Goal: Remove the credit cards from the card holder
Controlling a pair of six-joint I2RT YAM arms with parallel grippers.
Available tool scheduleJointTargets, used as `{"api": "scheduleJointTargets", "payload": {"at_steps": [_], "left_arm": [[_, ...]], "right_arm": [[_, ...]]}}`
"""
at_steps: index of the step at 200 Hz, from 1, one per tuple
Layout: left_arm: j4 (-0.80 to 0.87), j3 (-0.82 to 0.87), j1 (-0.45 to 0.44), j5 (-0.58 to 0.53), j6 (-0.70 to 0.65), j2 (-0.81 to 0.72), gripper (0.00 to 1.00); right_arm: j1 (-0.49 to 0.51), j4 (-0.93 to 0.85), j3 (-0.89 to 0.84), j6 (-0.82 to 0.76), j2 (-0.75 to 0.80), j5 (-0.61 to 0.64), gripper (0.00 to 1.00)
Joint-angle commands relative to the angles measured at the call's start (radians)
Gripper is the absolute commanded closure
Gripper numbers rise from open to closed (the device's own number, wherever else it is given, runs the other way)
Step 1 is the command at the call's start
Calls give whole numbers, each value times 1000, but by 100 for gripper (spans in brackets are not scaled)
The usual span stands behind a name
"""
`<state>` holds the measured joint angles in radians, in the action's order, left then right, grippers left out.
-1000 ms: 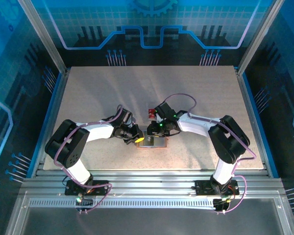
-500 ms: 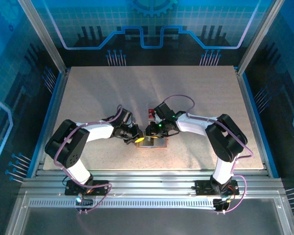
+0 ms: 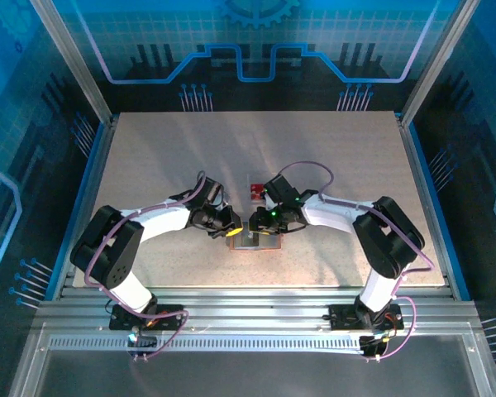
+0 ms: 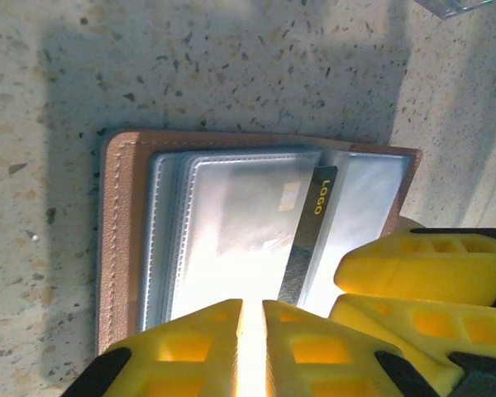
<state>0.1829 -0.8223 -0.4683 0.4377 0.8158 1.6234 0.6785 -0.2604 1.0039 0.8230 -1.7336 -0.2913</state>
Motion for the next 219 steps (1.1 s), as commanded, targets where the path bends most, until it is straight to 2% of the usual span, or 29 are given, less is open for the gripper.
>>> {"api": "scheduleJointTargets", "payload": {"at_steps": [1, 23, 84, 219], "left_arm": [[50, -20, 3, -13, -31, 14, 89], [49, -20, 4, -15, -34, 24, 95], [93, -32, 4, -41, -68, 42, 98], [116, -33, 3, -54, -83, 70, 98]], "right_arm": [[-12, 1, -17, 11, 28, 11, 70], [-17, 8, -25, 11, 26, -3, 69], [-30, 25, -36, 16, 8, -32, 70], [-54, 97, -79, 34, -23, -84, 71]]}}
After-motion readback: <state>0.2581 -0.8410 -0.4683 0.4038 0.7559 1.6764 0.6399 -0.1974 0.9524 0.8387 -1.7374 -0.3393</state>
